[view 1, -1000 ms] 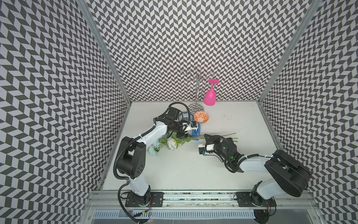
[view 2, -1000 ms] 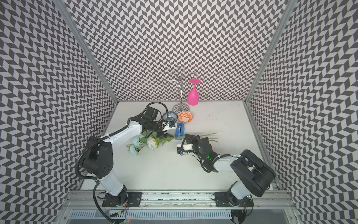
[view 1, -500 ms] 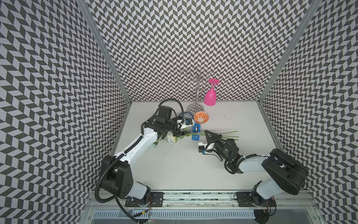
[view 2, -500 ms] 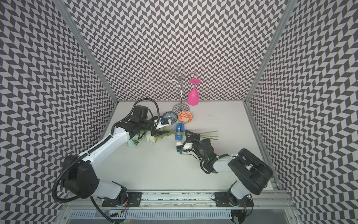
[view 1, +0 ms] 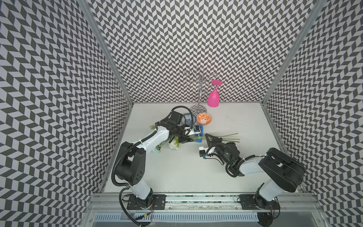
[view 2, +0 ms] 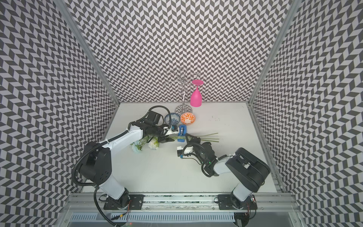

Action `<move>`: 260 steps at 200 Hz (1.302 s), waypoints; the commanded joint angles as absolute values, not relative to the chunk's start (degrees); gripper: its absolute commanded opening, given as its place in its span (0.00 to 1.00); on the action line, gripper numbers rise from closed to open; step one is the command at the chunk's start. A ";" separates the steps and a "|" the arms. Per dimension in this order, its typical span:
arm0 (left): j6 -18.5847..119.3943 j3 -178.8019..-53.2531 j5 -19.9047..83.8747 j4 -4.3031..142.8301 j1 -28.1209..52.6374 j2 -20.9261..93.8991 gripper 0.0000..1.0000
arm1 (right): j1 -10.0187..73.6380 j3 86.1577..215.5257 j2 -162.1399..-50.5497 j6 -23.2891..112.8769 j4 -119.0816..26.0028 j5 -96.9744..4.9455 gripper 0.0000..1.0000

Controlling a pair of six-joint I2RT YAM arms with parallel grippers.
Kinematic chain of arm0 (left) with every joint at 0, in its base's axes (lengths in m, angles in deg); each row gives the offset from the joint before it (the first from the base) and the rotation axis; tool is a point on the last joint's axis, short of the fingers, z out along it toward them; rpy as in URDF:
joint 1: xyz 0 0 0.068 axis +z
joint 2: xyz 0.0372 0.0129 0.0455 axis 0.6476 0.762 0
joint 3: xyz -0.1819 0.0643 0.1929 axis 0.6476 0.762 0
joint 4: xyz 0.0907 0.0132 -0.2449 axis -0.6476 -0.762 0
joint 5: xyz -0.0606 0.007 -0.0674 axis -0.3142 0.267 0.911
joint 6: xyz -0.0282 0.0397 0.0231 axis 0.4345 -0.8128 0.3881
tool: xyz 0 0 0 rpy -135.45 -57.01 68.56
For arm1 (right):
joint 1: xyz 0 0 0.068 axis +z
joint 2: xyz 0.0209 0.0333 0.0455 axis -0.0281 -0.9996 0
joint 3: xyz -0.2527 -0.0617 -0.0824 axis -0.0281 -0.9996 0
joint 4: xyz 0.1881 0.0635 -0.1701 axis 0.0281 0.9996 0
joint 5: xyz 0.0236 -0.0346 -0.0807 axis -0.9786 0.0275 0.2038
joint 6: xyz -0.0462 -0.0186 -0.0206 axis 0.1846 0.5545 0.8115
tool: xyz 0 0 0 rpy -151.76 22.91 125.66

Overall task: Wrap bouquets with tape
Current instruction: Wrap the tape around the bouquet.

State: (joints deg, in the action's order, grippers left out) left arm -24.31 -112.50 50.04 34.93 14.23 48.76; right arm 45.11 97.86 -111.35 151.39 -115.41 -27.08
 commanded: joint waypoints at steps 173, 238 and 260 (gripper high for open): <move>-30.17 -88.49 21.99 81.84 7.28 33.50 0.00 | 17.97 145.47 -95.74 66.11 -29.44 -71.18 0.67; -40.56 -78.19 8.88 106.45 2.24 36.41 0.00 | 19.66 168.17 -118.33 101.31 7.76 -78.18 0.69; -42.65 -77.65 7.98 108.48 1.55 37.83 0.00 | 21.99 169.14 -120.50 106.18 9.15 -77.95 0.71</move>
